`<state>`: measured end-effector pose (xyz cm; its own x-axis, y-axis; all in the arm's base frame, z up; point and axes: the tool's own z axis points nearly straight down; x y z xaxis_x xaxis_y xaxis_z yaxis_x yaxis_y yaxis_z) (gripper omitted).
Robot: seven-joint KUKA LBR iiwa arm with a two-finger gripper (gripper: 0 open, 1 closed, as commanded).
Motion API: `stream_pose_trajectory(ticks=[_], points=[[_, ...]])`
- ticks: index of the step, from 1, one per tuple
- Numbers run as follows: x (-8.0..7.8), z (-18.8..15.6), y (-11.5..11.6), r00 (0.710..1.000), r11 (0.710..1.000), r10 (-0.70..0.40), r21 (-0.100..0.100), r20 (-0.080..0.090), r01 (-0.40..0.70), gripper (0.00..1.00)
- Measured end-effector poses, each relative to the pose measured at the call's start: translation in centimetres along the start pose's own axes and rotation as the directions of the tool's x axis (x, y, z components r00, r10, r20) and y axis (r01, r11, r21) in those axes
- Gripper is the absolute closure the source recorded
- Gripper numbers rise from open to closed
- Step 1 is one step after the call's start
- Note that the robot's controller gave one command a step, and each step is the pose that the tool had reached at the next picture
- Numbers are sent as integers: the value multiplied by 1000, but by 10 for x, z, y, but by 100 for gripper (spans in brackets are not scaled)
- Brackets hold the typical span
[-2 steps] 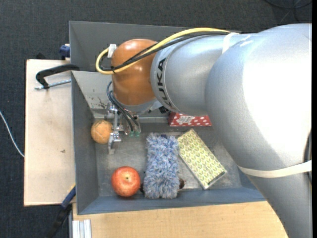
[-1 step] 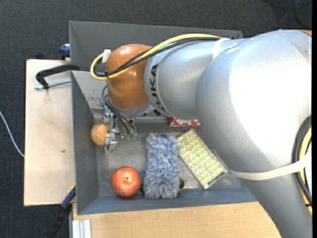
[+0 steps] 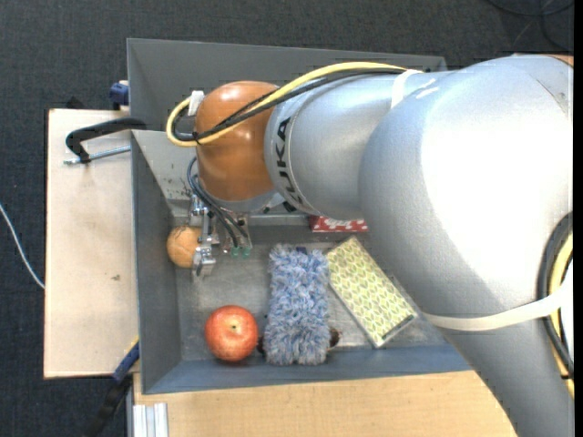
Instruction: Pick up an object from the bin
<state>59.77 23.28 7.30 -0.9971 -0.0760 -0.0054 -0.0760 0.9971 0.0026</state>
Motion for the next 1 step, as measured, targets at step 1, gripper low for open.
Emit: stream_pose_trajectory(ticks=[1], points=[[15, -158, -10, 999, 999, -53, 0, 3, 53, 100]])
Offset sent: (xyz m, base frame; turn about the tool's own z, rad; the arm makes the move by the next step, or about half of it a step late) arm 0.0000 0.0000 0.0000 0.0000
